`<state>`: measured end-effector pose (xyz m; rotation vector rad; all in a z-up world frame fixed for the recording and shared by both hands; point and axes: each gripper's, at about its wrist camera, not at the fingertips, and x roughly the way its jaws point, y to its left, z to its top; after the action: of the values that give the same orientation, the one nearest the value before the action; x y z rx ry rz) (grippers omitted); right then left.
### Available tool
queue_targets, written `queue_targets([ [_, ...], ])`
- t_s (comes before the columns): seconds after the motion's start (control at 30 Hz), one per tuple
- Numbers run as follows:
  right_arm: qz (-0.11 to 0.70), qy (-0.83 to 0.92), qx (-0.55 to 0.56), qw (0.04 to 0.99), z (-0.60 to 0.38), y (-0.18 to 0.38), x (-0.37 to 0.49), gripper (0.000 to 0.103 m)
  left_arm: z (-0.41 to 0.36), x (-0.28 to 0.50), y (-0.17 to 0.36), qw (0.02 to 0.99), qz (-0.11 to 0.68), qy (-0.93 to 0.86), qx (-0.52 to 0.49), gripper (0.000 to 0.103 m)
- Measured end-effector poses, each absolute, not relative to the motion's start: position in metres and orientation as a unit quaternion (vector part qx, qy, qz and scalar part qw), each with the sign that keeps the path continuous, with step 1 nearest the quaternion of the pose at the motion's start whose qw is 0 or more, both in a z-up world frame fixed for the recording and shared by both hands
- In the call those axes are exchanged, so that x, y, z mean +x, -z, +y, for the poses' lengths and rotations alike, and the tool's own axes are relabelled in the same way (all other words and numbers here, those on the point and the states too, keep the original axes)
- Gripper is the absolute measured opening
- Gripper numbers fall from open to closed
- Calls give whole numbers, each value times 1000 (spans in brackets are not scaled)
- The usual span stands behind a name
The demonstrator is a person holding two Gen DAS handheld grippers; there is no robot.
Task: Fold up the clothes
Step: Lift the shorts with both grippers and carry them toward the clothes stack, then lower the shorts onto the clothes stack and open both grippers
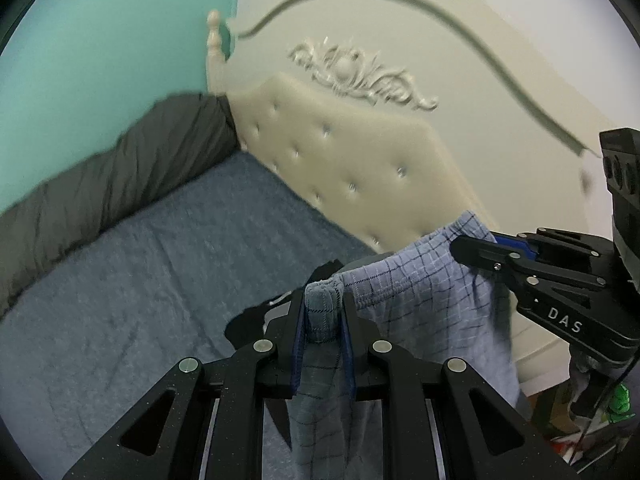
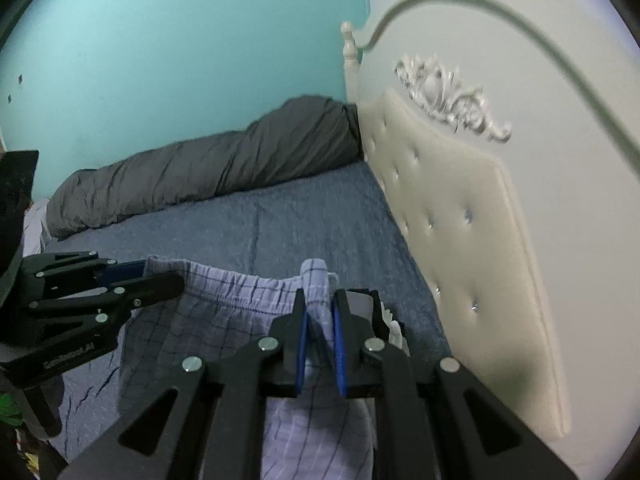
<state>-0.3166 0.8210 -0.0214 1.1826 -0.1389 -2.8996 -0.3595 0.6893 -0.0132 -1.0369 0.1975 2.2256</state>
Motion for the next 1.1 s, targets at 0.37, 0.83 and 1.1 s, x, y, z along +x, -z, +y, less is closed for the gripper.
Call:
queue_targets([
  [0.37, -42, 901, 431, 8, 832, 83, -364, 10, 694, -404, 82, 324, 62, -831, -448, 19],
  [0.83, -87, 915, 393, -9, 856, 75, -355, 38, 678, -401, 63, 308, 79, -854, -411, 43],
  [1.1, -61, 931, 357, 37, 841, 50, -327, 15, 669, -379, 47, 337, 96, -856, -380, 43],
])
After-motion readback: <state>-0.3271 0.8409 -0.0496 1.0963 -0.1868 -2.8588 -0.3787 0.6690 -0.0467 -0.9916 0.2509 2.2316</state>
